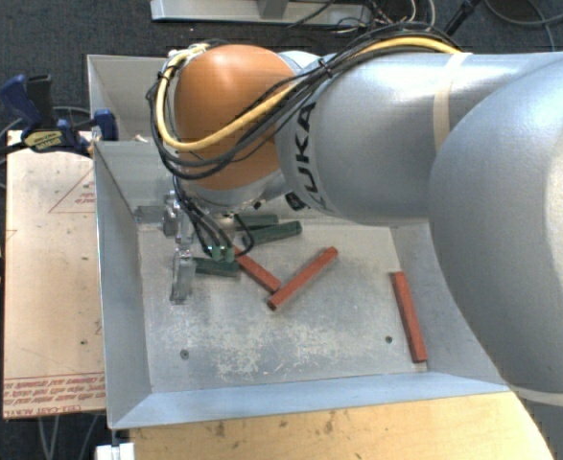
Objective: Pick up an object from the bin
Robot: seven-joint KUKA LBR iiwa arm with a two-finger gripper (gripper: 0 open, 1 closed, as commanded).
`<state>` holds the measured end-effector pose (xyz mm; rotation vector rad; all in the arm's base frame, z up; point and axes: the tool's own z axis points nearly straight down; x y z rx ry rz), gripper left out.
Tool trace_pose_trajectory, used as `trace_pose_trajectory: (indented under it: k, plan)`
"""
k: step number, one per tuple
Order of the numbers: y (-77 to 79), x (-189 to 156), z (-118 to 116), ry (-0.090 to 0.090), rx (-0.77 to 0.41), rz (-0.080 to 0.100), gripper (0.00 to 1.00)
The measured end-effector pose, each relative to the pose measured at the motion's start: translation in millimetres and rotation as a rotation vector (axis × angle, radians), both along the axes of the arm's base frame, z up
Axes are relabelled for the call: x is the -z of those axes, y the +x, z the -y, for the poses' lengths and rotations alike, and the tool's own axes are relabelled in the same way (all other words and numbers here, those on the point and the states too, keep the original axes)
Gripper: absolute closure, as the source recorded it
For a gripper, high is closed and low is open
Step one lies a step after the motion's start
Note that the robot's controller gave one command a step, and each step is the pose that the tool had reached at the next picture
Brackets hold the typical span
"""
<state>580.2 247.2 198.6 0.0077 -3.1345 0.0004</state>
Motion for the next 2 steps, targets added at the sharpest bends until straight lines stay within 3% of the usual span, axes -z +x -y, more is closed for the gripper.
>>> trace_pose_trajectory:
  k: [1,2]
  plan:
    - [30.2,112,97,-0.001,-0.284,0.003,0.00]
    - [64.1,128,88,0.004,-0.478,0.013,0.00]
